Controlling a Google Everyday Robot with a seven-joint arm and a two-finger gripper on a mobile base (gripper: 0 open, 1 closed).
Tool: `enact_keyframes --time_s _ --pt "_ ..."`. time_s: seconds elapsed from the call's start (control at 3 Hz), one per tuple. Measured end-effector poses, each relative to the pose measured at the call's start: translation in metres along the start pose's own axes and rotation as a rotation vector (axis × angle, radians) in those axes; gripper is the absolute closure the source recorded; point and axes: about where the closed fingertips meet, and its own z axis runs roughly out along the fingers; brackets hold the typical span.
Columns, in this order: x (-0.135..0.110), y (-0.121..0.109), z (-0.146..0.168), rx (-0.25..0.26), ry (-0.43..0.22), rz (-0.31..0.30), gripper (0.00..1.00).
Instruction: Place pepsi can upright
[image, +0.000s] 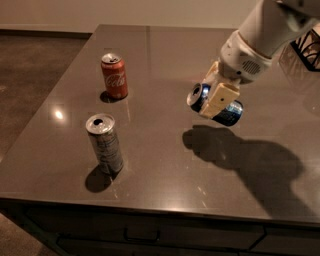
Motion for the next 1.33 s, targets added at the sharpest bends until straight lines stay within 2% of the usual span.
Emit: enact_keyframes --time_s 0.33,1.0,1.33 --pt "-0.009 0.02 -0.016 0.028 -0.19 0.063 1.0" --pt "-0.017 0.048 -0.024 0.062 -0.552 0.14 1.0" --pt "-0.014 0.059 -0.02 0.051 -0.695 0.145 1.0"
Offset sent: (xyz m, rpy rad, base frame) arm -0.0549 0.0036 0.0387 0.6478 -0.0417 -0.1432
